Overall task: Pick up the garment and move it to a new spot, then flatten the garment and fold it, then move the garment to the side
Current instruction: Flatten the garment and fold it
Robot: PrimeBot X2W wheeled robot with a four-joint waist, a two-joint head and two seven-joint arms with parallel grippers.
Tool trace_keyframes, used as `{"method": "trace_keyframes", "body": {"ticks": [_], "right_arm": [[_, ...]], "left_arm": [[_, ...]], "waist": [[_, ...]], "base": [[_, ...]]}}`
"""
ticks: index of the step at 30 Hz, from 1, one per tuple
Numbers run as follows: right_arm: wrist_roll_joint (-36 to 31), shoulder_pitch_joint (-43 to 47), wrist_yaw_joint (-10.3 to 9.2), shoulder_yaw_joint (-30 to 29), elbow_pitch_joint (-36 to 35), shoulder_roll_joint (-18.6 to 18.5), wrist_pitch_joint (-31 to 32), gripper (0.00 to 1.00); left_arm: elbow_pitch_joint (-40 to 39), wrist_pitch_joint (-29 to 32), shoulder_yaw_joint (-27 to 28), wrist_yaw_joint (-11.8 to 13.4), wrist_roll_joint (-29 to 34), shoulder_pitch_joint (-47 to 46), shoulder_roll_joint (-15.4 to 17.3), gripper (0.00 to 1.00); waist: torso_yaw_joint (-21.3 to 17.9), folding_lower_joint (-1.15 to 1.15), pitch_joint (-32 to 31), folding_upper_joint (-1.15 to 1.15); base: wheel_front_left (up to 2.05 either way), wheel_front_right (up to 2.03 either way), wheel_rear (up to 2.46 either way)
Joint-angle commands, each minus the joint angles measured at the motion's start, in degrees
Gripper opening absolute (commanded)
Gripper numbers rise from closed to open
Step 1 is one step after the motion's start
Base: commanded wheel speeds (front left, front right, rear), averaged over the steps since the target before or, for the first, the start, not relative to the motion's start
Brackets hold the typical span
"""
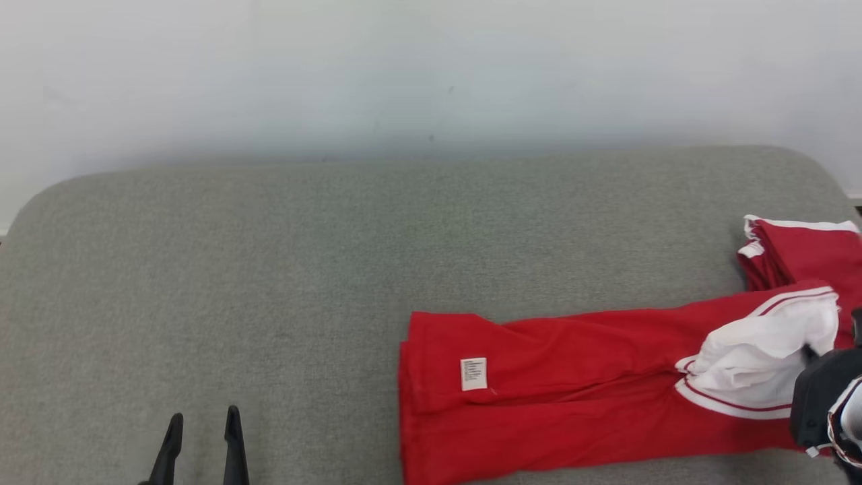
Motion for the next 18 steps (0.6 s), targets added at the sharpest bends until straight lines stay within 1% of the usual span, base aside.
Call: {"method": "trace_keyframes", "body": {"ticks": [1,4,6,8,13,18], "right_arm": [[-1.4,0.9,-0.19,-0.2,-1.9,-0.4,0.7,0.00],[-2.4,1.6,-0.18,1.0,-5.7,0.2,2.6,0.00],[-2.3,2.1,-0.18,3.3,-8.1,0.5,3.9,0.00],[-2.0,2.3,-0.18,6.6,-9.8,0.4,5.1,0.00],[0.3,0.6,-0.18,16.5,-12.1,2.4,6.8,0.00],[3.1,-2.8,-0.18,27.6,-9.8,4.6,7.7,0.00]], "left_arm": [[-0.2,-0.1,-0.2,0.4,-0.8,0.9,0.0,1.00],[-0.5,-0.1,-0.6,0.7,-0.7,1.4,0.0,1.00],[-0.6,-0.1,-0.7,1.0,-0.8,1.4,0.0,1.00],[-0.8,-0.1,-0.8,1.2,-0.8,1.3,0.0,1.00],[-1.0,-0.1,-0.9,1.5,-0.8,1.2,0.0,1.00],[-1.1,-0.1,-0.9,1.5,-0.6,0.8,0.0,1.00]], "waist": [[-1.5,0.00,-1.5,-0.01],[-1.9,0.00,-1.8,-0.01],[-2.0,0.00,-2.0,-0.01],[-2.2,0.00,-2.0,-0.01],[-2.3,0.00,-2.0,-0.01],[-1.9,0.00,-1.9,-0.01]], "base": [[0.00,0.00,0.00],[0.00,0.00,0.00],[0.00,0.00,0.00],[0.00,0.00,0.00],[0.00,0.00,0.00],[0.00,0.00,0.00]]}}
